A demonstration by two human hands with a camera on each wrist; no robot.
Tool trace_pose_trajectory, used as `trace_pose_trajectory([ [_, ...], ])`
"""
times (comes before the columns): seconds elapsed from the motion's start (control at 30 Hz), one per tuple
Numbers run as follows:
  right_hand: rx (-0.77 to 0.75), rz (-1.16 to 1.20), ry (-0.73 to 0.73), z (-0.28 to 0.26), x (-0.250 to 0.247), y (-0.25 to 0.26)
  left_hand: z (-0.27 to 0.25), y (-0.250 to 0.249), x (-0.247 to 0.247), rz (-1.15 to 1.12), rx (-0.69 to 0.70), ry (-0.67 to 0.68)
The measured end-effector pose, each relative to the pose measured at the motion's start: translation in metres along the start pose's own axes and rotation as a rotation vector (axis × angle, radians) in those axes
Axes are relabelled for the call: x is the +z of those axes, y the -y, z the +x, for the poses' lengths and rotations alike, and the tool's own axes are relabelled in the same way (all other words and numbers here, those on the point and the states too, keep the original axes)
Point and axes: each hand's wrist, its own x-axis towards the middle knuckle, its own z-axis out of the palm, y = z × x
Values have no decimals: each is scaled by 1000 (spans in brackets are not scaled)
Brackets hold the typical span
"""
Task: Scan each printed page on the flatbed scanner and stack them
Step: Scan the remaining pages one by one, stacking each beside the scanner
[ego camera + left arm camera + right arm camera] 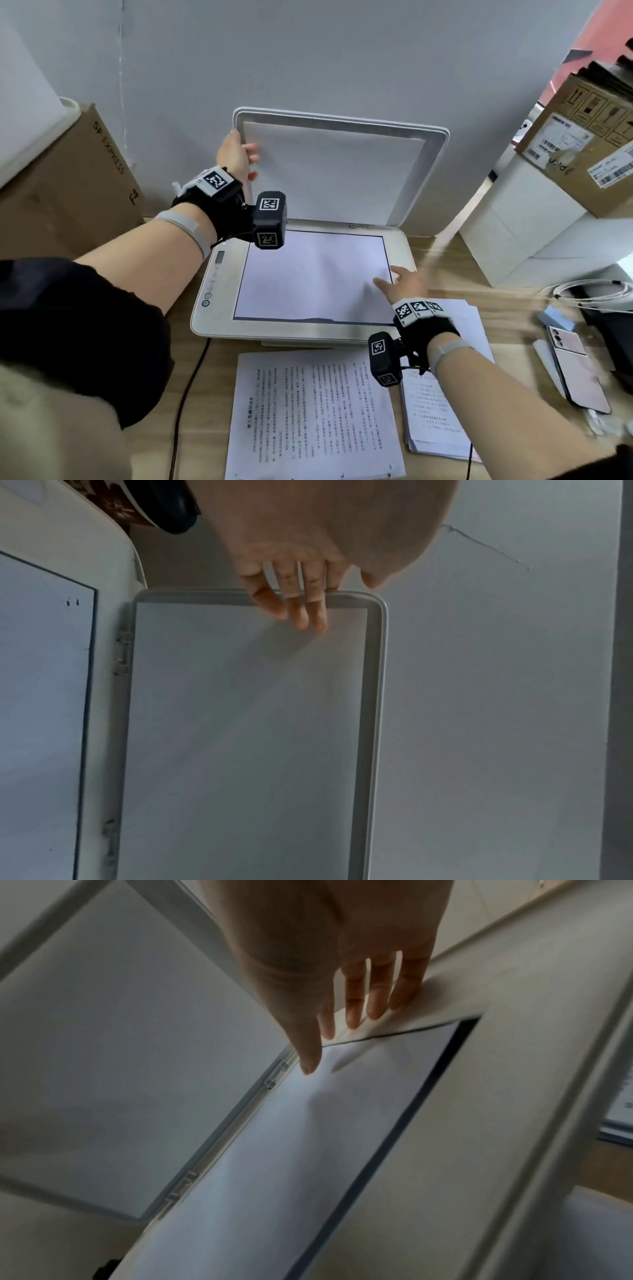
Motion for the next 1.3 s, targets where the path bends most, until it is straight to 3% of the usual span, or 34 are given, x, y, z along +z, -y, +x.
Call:
trace_pose_trajectory([
  [0.13, -22, -117, -15, -6, 3, 1, 6, 22, -4, 32, -21, 46],
  [0.37, -12, -79, -35, -9, 3, 12, 2, 71, -38, 233, -133, 46],
  [0.5, 15, 220, -39, -12, 0, 15, -6, 87, -57, 292, -200, 77],
  [0.63, -51, 614, -111, -7, -4, 11, -13, 93, -68, 395, -351, 153],
  [0.8, -55, 926, 1, -12, -22, 8, -25, 97, -73, 514, -453, 214],
  [1.03, -204, 912, -86, -21, -41, 5, -29, 81, -72, 273, -243, 215],
  [1.13, -256, 909, -174, -26, -49, -1, -34, 72, -81, 176, -292, 271],
  [1.23, -221, 937, -71, -34, -53, -8, -36, 76, -92, 211, -390, 329],
  [1.3, -137, 889, 3, -39, -49, -15, -47, 81, -97, 383, -426, 406],
])
